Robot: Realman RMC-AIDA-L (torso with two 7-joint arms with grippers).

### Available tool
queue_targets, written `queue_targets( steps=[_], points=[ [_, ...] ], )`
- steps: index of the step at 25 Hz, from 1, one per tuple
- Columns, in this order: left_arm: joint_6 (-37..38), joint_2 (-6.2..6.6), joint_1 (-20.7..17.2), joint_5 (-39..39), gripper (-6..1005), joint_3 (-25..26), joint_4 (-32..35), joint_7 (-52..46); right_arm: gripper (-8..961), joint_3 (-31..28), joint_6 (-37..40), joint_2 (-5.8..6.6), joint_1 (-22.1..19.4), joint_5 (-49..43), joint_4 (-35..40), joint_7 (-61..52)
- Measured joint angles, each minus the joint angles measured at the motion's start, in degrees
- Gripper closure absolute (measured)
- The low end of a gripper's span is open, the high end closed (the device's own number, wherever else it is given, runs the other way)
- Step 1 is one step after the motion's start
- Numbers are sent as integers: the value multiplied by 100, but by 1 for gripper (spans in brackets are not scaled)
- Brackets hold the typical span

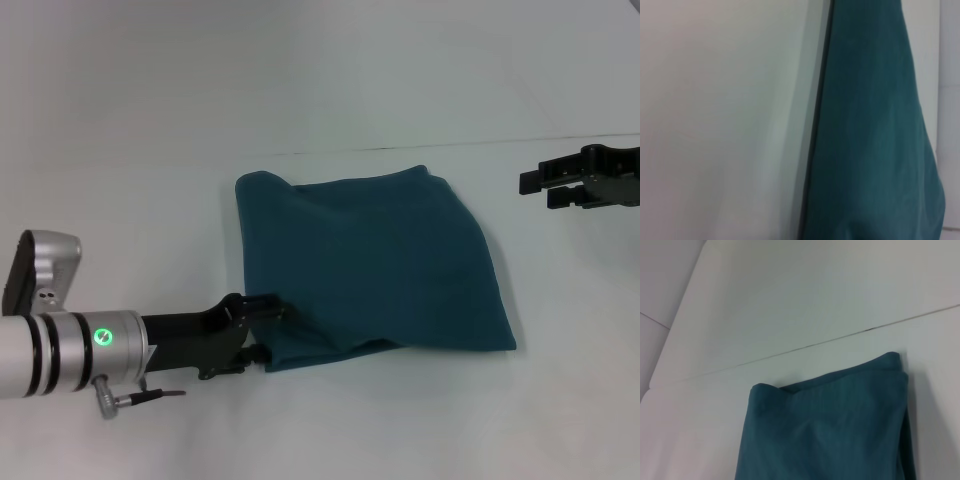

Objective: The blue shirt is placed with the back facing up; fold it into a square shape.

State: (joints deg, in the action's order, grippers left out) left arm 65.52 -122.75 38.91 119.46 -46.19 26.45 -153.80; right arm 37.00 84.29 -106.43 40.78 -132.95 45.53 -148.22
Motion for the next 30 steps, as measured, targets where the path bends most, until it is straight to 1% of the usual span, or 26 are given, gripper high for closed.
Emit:
queue_targets(
  steps=[5,14,26,30],
  points=[
    [-23,6,-154,-42,260,46,213,-41,348,0,4,0,0,-1,0,-2],
    [-188,7,-126,-2,262,-36,111,-47,349,0,1,0,0,1,-9,-4],
    [-23,-55,-101,7,266,-110,-12,-34,349,0,-1,0,1,7,-10,-3],
    [-19,-40,-112,-3,267,-104,13,-17,350,0,-1,0,0,7,-10,-2]
  ],
)
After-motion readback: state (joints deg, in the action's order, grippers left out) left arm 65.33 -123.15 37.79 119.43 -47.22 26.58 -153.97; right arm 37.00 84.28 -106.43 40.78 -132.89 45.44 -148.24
